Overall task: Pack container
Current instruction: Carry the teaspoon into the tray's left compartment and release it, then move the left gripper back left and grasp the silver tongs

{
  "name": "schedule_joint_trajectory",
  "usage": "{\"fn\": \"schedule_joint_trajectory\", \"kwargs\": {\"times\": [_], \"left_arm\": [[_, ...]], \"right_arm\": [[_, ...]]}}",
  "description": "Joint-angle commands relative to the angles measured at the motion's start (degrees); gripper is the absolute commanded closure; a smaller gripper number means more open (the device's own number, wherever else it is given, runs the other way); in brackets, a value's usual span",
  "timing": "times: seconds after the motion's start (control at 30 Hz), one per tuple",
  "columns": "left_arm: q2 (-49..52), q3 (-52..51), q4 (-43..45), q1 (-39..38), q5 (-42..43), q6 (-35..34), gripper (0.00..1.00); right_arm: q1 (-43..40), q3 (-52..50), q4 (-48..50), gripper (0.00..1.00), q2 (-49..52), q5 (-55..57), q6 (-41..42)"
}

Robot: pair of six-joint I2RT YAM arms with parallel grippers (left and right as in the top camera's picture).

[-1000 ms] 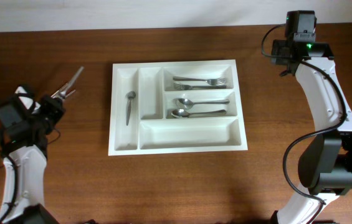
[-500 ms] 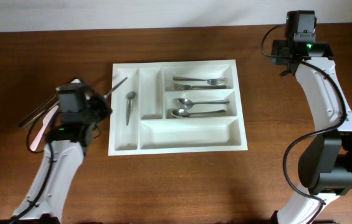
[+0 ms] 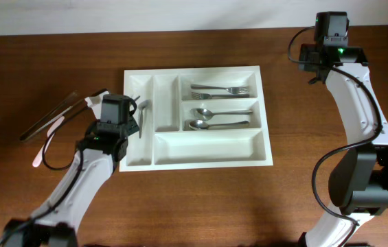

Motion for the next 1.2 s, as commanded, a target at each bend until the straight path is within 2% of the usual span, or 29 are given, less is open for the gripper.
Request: {"fn": "schedule_joint_trajectory", "kwargs": {"times": [0.0, 0.13, 0.17, 0.2, 0.27, 0.6, 0.63, 0.7, 0.73, 0.83, 1.03, 1.17], "left_arm": [[4.52, 0.02, 0.70, -0.35, -1.62, -0.39, 0.98], [7.30, 0.02, 1.64, -1.53, -1.51, -0.37, 0.98], [7.32, 0.02, 1.86, -1.79, -1.38, -0.37, 0.92], [7.32, 0.02, 2.23, -2.05, -1.07, -0.33, 0.83], [7.32, 0.04, 3.37, -2.32, -0.04, 0.02, 0.72], [7.26, 0.28, 7.41, -2.43, 5.92, 0.09, 0.69], [7.26, 0.39, 7.72, -2.40, 5.79, 0.15, 0.67], [7.06, 0.90, 9.11, -2.34, 3.98, 1.55, 0.57], [6.69, 1.90, 10.03, -1.95, 0.17, 2.73, 0.46], [6.23, 4.26, 10.16, -0.55, -5.79, 5.05, 0.37], [6.23, 5.77, 14.62, 3.69, -16.26, 21.18, 0.33], [6.25, 5.77, 16.33, 8.46, -17.90, 23.56, 0.27]], "right_arm": [[-0.48, 0.33, 0.02, 0.01, -0.31, 0.24, 0.52], [-0.48, 0.33, 0.02, 0.01, -0.31, 0.24, 0.50], [-0.48, 0.33, 0.02, 0.01, -0.31, 0.24, 0.50], [-0.48, 0.33, 0.02, 0.01, -0.31, 0.24, 0.50], [-0.48, 0.33, 0.02, 0.01, -0.31, 0.24, 0.50], [-0.48, 0.33, 0.02, 0.01, -0.31, 0.24, 0.50], [-0.48, 0.33, 0.02, 0.01, -0.31, 0.24, 0.50], [-0.48, 0.33, 0.02, 0.01, -0.31, 0.24, 0.50], [-0.48, 0.33, 0.02, 0.01, -0.31, 0.24, 0.50], [-0.48, 0.33, 0.02, 0.01, -0.31, 0.24, 0.50], [-0.48, 0.33, 0.02, 0.01, -0.31, 0.24, 0.50], [-0.48, 0.33, 0.02, 0.01, -0.31, 0.24, 0.50]]}}
